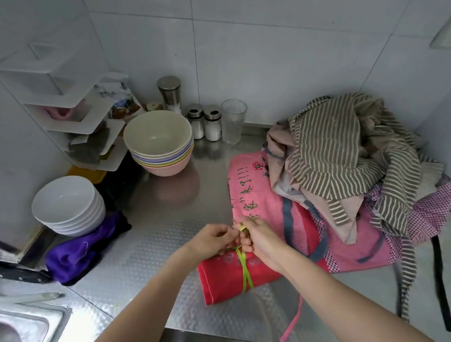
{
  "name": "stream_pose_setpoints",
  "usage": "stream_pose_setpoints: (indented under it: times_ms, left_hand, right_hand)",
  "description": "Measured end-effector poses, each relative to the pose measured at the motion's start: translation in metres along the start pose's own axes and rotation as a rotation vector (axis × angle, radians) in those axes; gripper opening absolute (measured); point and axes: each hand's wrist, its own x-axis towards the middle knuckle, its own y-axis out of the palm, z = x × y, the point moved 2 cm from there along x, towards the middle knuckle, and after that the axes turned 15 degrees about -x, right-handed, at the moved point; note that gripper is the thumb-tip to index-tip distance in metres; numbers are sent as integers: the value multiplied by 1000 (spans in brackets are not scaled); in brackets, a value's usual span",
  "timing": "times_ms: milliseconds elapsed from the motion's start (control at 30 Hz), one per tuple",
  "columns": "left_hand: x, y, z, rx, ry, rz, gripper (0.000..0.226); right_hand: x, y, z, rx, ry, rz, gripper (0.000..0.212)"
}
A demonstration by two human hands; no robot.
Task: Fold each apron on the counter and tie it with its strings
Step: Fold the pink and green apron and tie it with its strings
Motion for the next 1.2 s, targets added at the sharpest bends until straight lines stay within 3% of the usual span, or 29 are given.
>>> stream_pose_setpoints:
  times_ms: [167,267,333,400,467,567,667,800,900,967,1100,1200]
  left_hand:
    - [-3,-8,3,-357,-130,-26,26]
    - [0,-4,-3,-534,-193,-121,27]
    - [2,1,-6,-531,-229,-136,31]
    - [3,5,-7,-477,-291,-139,32]
    - [4,7,-7,-415,-355,-147,30]
    - [5,8,-10,-421,-395,-140,27]
    - [5,7,-10,-455,-386,-148,23]
    - [10,3,-3,-377,-297,-271,25]
    - [17,0,2,-319,-229,-353,29]
    - [20,1,5,-261,-203,-363,31]
    - [19,4,3,-312,-175,-350,29]
    - [14,5,-3,-325,-105,-271,26]
  right_hand:
    - [-10,-15,2,-82,-129,131,17]
    - [-7,-21,5,-399,-171,1,13]
    - [-2,-20,8,-592,-224,-129,6]
    - [1,-17,9,-844,-307,-297,19]
    - [0,-15,10,-1069,-422,-396,16]
    - [-5,-11,9,-1320,-639,-393,13]
    - [-7,-11,8,-1419,-763,-344,14]
    - [-8,-13,6,-1264,-791,-214,16]
    - [-13,-11,13,-680,-503,-18,27]
    - [-16,-11,17,-436,-382,58,27]
    - [-14,-16,18,-224,-236,-44,25]
    - [-3,-15,13,-284,-156,-184,32]
